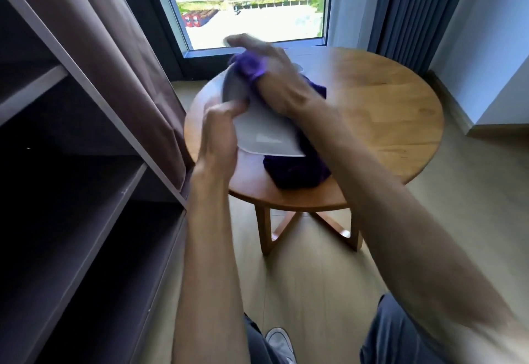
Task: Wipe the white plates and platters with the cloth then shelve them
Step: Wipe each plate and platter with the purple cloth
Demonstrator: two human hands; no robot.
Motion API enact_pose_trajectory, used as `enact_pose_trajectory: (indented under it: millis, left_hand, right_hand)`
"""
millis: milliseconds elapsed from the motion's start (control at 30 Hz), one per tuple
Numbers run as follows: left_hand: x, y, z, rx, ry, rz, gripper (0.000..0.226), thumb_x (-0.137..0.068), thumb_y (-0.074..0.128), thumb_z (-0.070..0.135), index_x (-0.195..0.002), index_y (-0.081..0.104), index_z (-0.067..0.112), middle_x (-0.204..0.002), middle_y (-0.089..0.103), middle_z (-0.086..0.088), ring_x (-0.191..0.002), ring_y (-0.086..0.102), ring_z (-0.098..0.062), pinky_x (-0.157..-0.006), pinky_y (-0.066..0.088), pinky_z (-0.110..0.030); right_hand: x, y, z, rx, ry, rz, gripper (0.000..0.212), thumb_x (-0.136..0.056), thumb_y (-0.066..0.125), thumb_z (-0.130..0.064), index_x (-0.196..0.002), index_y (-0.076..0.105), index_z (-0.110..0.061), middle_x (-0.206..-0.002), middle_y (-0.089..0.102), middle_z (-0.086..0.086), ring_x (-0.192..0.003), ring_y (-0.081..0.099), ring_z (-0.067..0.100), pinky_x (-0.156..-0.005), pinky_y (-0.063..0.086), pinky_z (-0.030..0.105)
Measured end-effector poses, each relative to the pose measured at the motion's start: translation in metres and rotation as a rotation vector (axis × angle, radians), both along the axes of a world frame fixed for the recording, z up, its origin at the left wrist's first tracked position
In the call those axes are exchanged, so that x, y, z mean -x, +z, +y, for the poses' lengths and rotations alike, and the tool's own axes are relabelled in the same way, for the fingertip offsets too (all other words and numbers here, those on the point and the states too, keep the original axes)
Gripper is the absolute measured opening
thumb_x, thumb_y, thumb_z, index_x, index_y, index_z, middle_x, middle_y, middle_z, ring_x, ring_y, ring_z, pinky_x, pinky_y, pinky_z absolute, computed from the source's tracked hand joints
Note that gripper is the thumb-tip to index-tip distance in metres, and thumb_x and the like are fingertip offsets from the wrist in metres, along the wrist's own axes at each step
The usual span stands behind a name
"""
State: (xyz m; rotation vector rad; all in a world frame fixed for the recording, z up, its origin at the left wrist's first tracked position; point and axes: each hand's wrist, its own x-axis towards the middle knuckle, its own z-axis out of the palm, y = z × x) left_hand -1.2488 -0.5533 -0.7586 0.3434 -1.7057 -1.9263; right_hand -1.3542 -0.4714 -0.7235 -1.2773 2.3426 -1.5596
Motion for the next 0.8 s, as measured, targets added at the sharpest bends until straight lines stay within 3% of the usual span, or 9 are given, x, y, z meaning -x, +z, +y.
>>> enact_pose_trajectory:
  millis: [67,167,300,467,533,600,667,733,800]
  left_hand:
    - [0.008,0.0,0.008,-0.165,-0.008,0.045,0.026,-0.097,0.043,0.011,-0.106,0.067,0.009,-0.096,0.072,-0.011,-0.092,0.07,-0.023,-0.075,0.056,-0.032]
    - [0.008,0.0,0.003,-0.241,-0.025,0.086,0.026,-0.097,0.041,0.01,-0.101,0.066,0.009,-0.086,0.071,-0.008,-0.082,0.07,-0.018,-0.069,0.056,-0.028]
    - [-0.005,0.003,-0.013,-0.169,-0.054,0.149,0.034,-0.081,0.052,0.012,-0.111,0.068,0.007,-0.092,0.072,-0.01,-0.083,0.067,-0.022,-0.073,0.055,-0.031]
    - [-0.016,-0.001,-0.022,-0.263,0.044,0.081,0.048,-0.102,0.047,0.03,-0.141,0.052,0.002,-0.127,0.063,-0.024,-0.114,0.063,-0.042,-0.089,0.056,-0.053]
    - [-0.016,0.005,-0.017,-0.362,0.131,0.131,0.048,-0.107,0.041,0.031,-0.141,0.053,-0.001,-0.127,0.065,-0.024,-0.116,0.064,-0.041,-0.095,0.055,-0.052]
    - [-0.018,0.013,-0.022,-0.501,0.237,0.277,0.045,-0.109,0.036,0.03,-0.131,0.06,0.0,-0.122,0.07,-0.021,-0.111,0.068,-0.038,-0.098,0.057,-0.05]
    - [-0.019,0.018,-0.031,-0.585,0.276,0.4,0.039,-0.109,0.034,0.026,-0.116,0.066,0.005,-0.109,0.075,-0.016,-0.099,0.073,-0.034,-0.084,0.061,-0.044]
    - [-0.018,0.02,-0.032,-0.579,0.301,0.439,0.033,-0.108,0.037,0.023,-0.115,0.065,0.007,-0.104,0.077,-0.014,-0.094,0.075,-0.032,-0.08,0.062,-0.041]
    - [-0.014,0.017,-0.025,-0.545,0.313,0.401,0.036,-0.107,0.04,0.023,-0.13,0.061,0.006,-0.122,0.073,-0.017,-0.112,0.07,-0.036,-0.098,0.057,-0.05]
  right_hand:
    - [-0.016,0.0,-0.014,-0.051,0.004,0.166,0.057,-0.086,0.047,-0.035,-0.139,0.059,-0.02,-0.134,0.065,0.004,-0.122,0.059,0.021,-0.104,0.045,0.042]
    - [-0.023,-0.005,-0.017,0.041,0.004,0.185,0.046,-0.089,0.061,-0.022,-0.134,0.055,-0.014,-0.118,0.067,0.004,-0.11,0.063,0.025,-0.097,0.047,0.042]
    - [0.0,0.001,-0.004,-0.097,-0.048,0.155,0.013,-0.083,0.063,-0.031,-0.087,0.066,-0.019,-0.079,0.065,-0.005,-0.082,0.06,0.021,-0.077,0.049,0.037]
    - [0.025,-0.009,0.027,-0.131,-0.055,0.011,0.03,-0.073,0.052,-0.014,-0.057,0.063,-0.037,-0.054,0.056,-0.022,-0.059,0.05,-0.006,-0.064,0.039,0.016]
    - [0.032,-0.016,0.043,-0.015,-0.078,-0.115,0.043,-0.078,0.055,-0.001,-0.061,0.065,-0.039,-0.055,0.06,-0.029,-0.058,0.054,-0.014,-0.06,0.039,0.006]
    - [0.04,-0.029,0.06,0.05,-0.165,-0.235,0.039,-0.083,0.06,0.001,-0.064,0.069,-0.032,-0.056,0.064,-0.024,-0.056,0.057,-0.012,-0.055,0.043,0.008]
    - [0.041,-0.046,0.07,0.025,-0.271,-0.275,0.038,-0.082,0.057,0.002,-0.062,0.071,-0.027,-0.056,0.064,-0.018,-0.056,0.058,-0.007,-0.053,0.044,0.013]
    - [0.042,-0.06,0.071,-0.051,-0.389,-0.306,0.028,-0.078,0.048,0.0,-0.078,0.072,-0.016,-0.072,0.068,-0.004,-0.071,0.062,0.01,-0.062,0.049,0.025]
    - [0.046,-0.058,0.069,-0.15,-0.507,-0.346,0.031,-0.081,0.044,-0.006,-0.104,0.065,-0.006,-0.1,0.068,0.01,-0.093,0.061,0.026,-0.082,0.051,0.034]
